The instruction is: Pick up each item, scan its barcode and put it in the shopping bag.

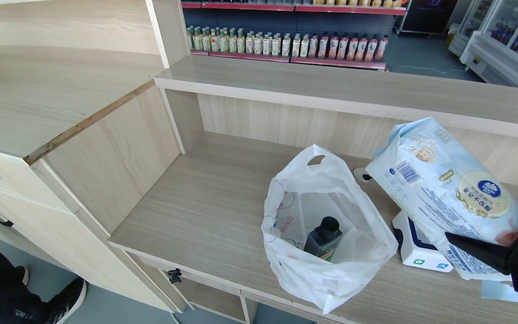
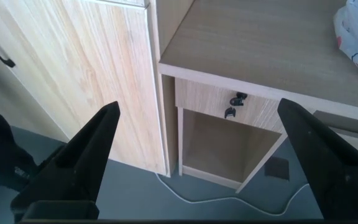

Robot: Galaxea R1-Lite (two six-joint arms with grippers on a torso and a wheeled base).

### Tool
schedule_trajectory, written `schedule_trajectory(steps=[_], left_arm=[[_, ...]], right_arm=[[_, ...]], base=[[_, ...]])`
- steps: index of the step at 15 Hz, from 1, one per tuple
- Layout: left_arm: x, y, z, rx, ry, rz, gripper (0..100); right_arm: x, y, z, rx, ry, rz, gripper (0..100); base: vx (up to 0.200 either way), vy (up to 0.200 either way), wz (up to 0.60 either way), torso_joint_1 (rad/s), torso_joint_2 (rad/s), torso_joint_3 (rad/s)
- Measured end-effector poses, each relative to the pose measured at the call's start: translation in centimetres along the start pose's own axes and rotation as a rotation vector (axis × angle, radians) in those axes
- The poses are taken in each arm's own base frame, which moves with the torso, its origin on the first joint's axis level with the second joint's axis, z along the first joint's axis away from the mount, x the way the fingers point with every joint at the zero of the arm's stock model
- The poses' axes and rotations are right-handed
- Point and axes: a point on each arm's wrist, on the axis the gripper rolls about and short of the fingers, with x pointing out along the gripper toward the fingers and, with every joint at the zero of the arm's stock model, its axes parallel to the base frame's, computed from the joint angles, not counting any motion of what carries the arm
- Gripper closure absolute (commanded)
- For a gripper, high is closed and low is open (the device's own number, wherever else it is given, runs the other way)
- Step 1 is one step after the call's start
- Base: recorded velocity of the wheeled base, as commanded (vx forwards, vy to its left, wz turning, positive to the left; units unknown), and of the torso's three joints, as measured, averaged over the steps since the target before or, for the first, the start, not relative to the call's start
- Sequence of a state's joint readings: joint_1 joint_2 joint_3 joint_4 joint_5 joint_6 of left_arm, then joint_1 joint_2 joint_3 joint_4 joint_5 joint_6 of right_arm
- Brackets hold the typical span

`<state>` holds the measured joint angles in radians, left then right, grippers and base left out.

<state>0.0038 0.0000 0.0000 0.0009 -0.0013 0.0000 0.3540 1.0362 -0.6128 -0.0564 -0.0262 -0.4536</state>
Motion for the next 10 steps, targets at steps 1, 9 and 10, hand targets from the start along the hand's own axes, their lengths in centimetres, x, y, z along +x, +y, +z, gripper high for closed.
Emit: schedule_trajectory(steps=[1,9,10], left_arm=[[0.0,0.0,0.0,0.0,0.0,0.0,0],[0.0,0.0,0.0,0.0,0.0,0.0,0],[0.0,0.0,0.0,0.0,0.0,0.0,0]], right_arm=[[-0.05,-0.06,-0.02,0.002,0.0,-0.004,100],[0.36,-0.18,-0.24,0.009,0.021,-0.012,100],[0.53,-0.23,-0.15,0.012,0.022,-0.012,100]], base=[[0.0,0.0,0.0,0.0,0.0,0.0],[0.0,0.0,0.07,0.0,0.0,0.0],[0.0,0.0,0.6,0.002,0.0,0.002]])
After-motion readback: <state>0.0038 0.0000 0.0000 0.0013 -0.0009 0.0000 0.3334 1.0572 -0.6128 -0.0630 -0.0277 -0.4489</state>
